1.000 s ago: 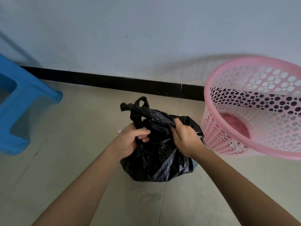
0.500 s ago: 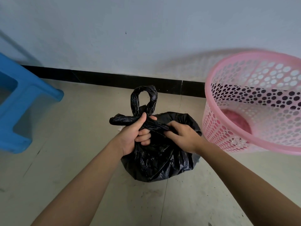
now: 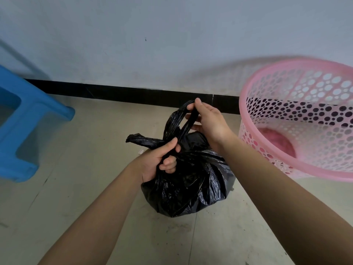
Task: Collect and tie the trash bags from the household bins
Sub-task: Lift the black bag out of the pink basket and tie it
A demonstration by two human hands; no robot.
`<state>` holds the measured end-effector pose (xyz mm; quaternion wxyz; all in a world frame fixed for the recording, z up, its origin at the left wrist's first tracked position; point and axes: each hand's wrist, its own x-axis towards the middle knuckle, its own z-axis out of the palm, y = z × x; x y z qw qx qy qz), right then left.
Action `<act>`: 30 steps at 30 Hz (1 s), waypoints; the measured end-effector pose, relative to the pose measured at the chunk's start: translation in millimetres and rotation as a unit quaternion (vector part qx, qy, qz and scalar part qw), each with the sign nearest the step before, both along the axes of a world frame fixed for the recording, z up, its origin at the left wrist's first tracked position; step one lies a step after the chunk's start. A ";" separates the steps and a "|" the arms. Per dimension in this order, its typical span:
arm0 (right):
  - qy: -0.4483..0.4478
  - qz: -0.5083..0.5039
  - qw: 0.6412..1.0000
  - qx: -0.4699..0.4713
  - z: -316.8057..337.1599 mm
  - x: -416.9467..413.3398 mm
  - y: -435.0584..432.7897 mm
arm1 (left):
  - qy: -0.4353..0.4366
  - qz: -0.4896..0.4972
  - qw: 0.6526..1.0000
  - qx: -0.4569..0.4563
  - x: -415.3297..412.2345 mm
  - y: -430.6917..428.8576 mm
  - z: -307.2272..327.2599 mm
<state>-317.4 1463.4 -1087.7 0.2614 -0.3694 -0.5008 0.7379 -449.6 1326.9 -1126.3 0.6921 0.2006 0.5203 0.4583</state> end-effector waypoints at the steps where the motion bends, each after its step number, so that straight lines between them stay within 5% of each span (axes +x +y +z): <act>1: 0.003 -0.021 1.000 -0.002 -0.1 0.2 0.5 | -0.018 0.012 1.000 0.000 -1.5 -0.4 0.7; 11: 0.089 -0.048 0.993 -0.067 1.3 32.3 -18.8 | -0.114 0.111 0.987 0.016 -15.1 -2.9 -2.2; 19: -0.007 -0.052 0.996 -0.070 -31.9 68.7 -44.5 | -0.120 0.221 0.968 0.029 -7.6 1.0 4.6; 23: -0.171 0.101 0.978 -0.056 -40.8 72.0 -53.4 | -0.176 0.240 0.954 0.044 -0.7 5.3 17.6; 26: -0.259 0.113 0.959 -0.012 -43.7 67.6 -53.9 | -0.208 0.241 0.947 0.046 6.1 11.0 20.9; 30: -0.250 0.075 0.962 -0.081 -41.4 67.8 -45.5 | -0.188 0.235 0.952 0.060 2.3 9.9 23.3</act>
